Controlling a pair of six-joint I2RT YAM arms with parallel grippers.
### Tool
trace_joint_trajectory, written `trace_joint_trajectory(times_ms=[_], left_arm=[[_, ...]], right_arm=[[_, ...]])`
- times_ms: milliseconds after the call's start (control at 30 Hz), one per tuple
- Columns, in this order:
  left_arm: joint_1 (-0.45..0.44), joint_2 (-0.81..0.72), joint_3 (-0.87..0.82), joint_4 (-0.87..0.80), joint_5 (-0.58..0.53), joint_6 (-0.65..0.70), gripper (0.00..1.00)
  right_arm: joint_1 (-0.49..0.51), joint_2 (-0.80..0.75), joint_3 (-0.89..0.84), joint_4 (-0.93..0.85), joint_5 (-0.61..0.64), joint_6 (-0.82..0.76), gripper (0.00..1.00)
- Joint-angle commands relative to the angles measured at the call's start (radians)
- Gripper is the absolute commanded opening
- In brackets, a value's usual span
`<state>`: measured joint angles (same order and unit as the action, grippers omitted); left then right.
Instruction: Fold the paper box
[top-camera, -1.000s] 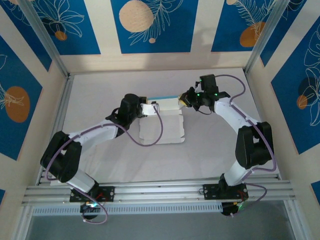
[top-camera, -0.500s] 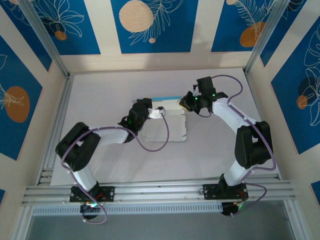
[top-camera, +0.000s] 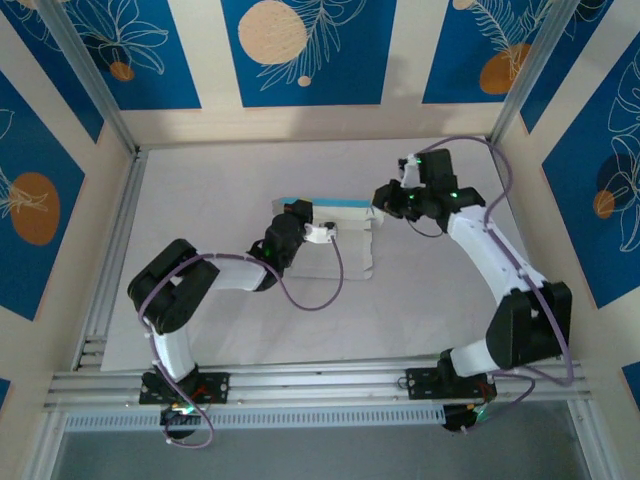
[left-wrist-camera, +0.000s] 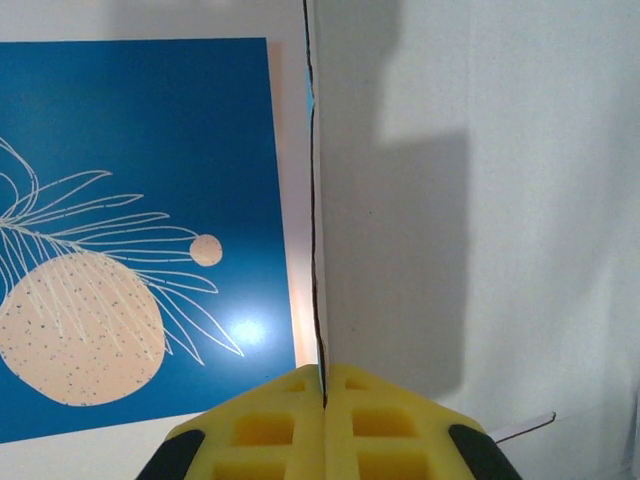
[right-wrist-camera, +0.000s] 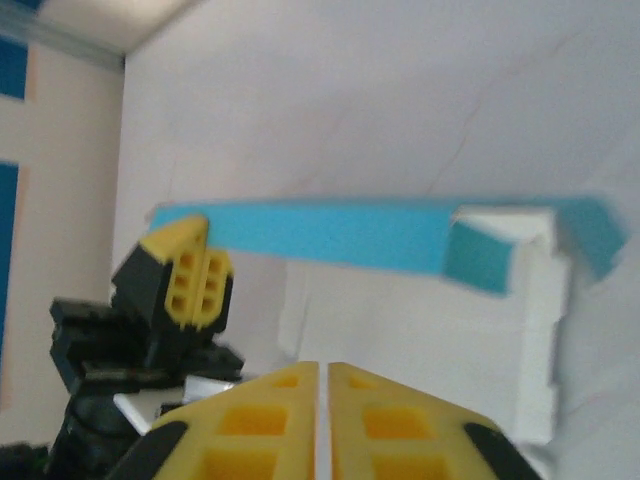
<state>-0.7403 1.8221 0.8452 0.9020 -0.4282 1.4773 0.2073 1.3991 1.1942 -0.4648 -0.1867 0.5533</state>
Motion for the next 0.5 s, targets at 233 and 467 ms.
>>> trace_joint_trajectory(times_ms=[233,467], left_arm=[[-0.01,0.008,0.0,0.024,-0.004,0.022,0.0],[-0.01,0.021,0.021,0.006,-0.01,0.014,0.0]], right_arm=[[-0.123,0.167,-0.102,0.307,0.161,-0.621,0.0],[-0.062,0.221,-0.199,0.476,0.002,-0.997,0.0]])
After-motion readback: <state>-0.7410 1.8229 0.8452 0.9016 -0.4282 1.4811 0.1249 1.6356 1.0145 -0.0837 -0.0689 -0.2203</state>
